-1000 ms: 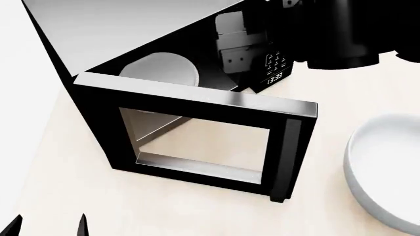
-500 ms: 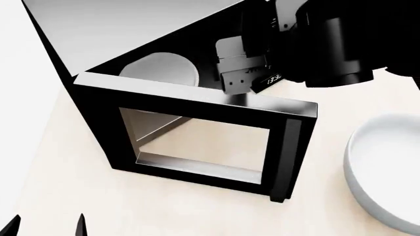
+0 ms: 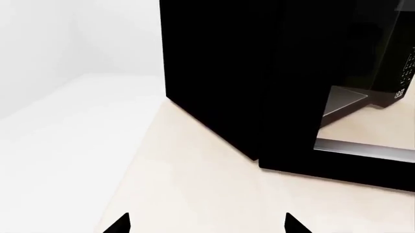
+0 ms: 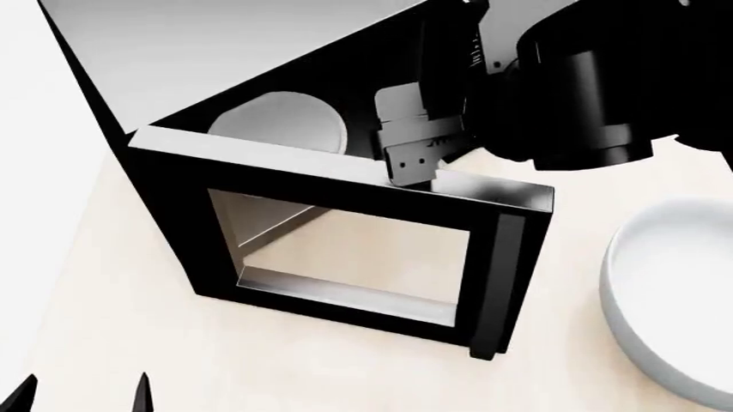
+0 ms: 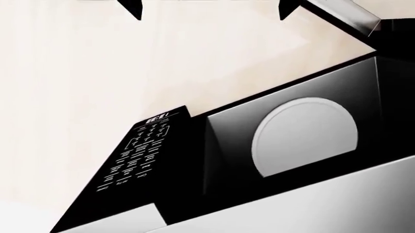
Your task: Open the microwave.
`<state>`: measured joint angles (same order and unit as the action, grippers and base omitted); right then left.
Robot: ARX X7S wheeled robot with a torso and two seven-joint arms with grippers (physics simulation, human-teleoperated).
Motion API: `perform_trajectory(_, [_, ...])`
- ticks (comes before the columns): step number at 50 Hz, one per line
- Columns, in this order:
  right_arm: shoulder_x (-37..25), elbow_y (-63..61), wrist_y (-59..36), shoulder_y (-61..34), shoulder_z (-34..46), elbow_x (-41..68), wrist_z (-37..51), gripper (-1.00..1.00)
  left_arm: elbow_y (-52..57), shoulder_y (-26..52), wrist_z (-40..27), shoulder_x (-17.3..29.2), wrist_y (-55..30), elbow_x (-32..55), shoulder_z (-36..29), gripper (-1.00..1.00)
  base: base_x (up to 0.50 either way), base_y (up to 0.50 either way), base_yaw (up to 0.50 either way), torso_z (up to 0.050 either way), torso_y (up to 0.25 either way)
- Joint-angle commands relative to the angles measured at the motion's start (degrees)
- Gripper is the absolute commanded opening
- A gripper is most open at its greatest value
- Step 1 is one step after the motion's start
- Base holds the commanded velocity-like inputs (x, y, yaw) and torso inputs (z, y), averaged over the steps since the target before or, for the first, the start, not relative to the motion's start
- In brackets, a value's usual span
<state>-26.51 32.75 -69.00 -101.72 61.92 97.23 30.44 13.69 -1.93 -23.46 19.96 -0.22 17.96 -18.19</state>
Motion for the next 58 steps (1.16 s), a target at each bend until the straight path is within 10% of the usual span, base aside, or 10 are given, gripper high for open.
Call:
perform_trajectory(1, [-0.3,-0.9,-0.9,1.2,1.1,1.4,0.0,1.00,-0.2,0.2,-0.1,0.0,0.0,0.0,-0.3,1.00,0.00,0.00,0.00,0.000,0.000])
perform_trajectory(58, [-2.9,-8.9,-5.0,2.6,1.0,8.9,4.1,1.00,1.0,-0.1,-0.7,0.8,0.1,0.5,-1.0,1.00,0.00,0.00,0.00,0.000,0.000])
